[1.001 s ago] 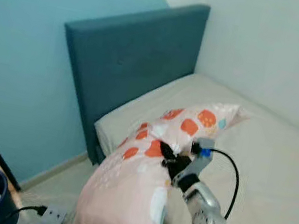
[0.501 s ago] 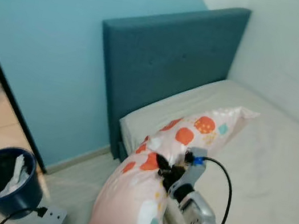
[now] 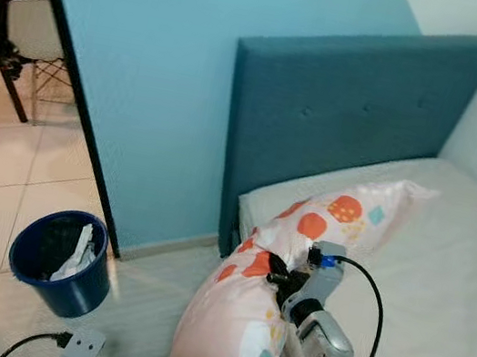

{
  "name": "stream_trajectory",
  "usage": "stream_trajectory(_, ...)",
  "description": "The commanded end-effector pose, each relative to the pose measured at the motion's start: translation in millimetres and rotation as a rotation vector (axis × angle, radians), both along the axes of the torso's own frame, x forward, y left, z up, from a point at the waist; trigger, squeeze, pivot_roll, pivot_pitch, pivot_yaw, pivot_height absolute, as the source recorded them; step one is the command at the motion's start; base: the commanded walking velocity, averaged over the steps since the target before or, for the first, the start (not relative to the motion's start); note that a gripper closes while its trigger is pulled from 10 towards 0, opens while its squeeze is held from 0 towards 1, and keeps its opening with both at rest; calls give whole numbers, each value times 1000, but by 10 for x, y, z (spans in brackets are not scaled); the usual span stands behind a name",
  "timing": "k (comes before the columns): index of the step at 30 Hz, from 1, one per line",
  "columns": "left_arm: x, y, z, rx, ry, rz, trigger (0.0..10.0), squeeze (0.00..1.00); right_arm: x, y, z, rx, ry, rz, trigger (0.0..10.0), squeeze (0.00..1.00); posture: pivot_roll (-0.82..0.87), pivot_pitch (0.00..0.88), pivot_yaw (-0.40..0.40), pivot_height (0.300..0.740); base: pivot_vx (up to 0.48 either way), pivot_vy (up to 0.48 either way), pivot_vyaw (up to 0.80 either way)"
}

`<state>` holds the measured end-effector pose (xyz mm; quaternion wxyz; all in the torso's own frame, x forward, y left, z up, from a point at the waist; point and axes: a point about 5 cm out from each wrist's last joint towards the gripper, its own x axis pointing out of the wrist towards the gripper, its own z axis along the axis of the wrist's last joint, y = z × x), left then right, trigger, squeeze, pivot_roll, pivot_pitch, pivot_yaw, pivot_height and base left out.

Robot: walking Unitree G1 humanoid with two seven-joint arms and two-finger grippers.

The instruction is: Clean up the room

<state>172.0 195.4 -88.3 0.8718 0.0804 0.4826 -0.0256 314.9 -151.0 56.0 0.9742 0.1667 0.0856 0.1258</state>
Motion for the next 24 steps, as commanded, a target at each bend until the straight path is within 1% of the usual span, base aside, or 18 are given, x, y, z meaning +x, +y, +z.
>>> stream_trajectory(1,25,15,14,-2,-9,1,10000,0,111,-18,202,6,-101,-39,10000,0,-119,39,11,740,480,0,0)
stream_trajectory(5,32,7,17,-4,-13,0,10000,0,167,-107,289,-15,-122,-99,10000,0,-120,39,11,740,480,0,0)
stream_trajectory(8,29,10,16,-3,-13,1,10000,0,176,-117,309,-14,-129,-106,10000,0,-121,40,12,740,480,0,0)
stream_trajectory(14,0,29,7,-5,-10,1,10000,0,245,-192,414,-14,-153,-170,10000,0,-124,42,11,740,480,0,0)
stream_trajectory(19,-6,33,6,-5,-8,-1,10000,0,262,-211,435,-20,-150,-180,10000,0,-126,43,11,740,480,0,0)
stream_trajectory(24,0,28,6,-6,-5,-7,10000,0,281,-261,467,-16,-146,-208,10000,0,-131,46,12,740,480,0,-788)
